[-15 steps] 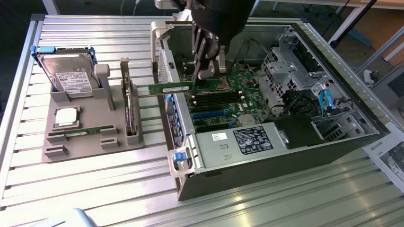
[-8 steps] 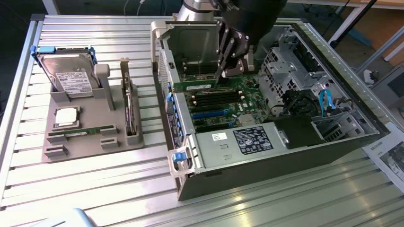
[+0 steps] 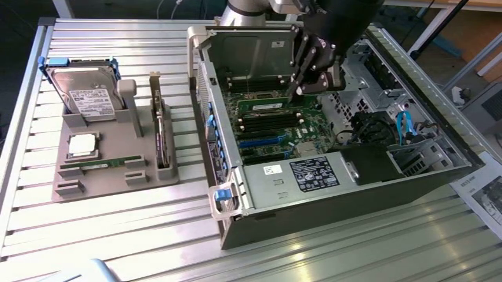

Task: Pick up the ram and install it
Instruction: 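Pick up the ram and move it above insertion slot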

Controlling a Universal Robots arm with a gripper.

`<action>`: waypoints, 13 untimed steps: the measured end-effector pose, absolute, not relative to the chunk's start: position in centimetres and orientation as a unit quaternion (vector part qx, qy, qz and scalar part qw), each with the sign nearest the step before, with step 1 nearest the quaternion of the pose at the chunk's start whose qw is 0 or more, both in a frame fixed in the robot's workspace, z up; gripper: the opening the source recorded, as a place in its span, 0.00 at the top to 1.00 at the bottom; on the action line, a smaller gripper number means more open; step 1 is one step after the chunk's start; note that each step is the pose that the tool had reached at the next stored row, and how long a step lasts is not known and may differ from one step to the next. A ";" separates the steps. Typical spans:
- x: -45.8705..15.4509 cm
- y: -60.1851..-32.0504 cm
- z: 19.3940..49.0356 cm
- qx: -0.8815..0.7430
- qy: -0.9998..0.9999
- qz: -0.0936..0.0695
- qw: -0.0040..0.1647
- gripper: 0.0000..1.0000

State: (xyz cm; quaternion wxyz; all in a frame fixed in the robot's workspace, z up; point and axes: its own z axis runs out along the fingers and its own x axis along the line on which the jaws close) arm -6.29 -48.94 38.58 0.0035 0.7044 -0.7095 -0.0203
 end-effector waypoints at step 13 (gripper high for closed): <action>-0.8 -49.0 38.6 0.704 -0.710 -0.021 0.004 0.88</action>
